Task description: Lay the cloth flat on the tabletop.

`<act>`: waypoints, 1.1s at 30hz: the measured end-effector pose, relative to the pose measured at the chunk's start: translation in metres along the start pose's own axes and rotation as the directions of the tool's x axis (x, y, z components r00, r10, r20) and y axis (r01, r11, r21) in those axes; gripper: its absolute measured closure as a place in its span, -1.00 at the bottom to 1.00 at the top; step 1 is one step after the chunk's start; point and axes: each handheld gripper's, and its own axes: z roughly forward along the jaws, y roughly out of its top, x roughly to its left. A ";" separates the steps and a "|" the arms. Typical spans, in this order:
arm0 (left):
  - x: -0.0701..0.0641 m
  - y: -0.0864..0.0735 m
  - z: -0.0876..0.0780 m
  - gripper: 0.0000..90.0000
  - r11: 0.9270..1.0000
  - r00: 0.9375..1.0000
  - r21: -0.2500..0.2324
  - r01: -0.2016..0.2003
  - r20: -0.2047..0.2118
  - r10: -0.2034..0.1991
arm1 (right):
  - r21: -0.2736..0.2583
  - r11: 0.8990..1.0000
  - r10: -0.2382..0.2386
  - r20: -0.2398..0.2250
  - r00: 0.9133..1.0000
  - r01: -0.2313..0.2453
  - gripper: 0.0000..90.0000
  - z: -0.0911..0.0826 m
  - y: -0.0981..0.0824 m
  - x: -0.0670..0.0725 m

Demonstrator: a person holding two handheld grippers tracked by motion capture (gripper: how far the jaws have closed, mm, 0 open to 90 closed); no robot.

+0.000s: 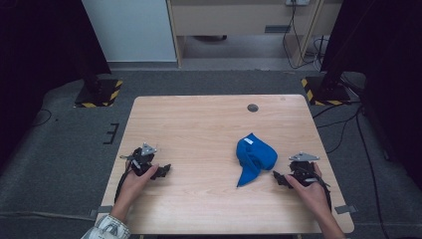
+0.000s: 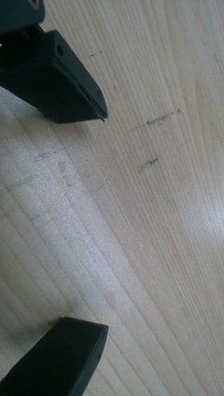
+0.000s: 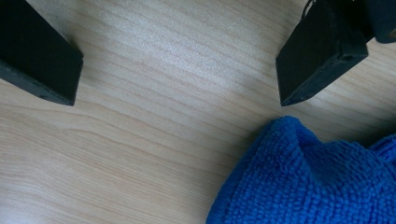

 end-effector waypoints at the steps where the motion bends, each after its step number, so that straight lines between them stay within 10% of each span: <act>1: 0.000 0.000 0.000 -1.00 1.000 1.000 0.000 0.000 0.000 0.000 | 0.000 1.000 0.002 -0.002 1.000 -0.002 -0.95 0.000 0.000 0.000; 11: 0.000 0.001 0.001 -1.00 1.000 1.000 0.001 0.003 -0.006 -0.003 | -0.090 0.996 -0.008 -0.054 0.999 0.003 -0.44 -0.022 0.007 0.001; 33: -0.006 -0.007 -0.010 -0.85 1.000 1.000 -0.009 -0.008 -0.011 0.008 | -0.147 0.982 -0.142 -0.143 0.979 0.121 -0.28 -0.011 0.037 0.039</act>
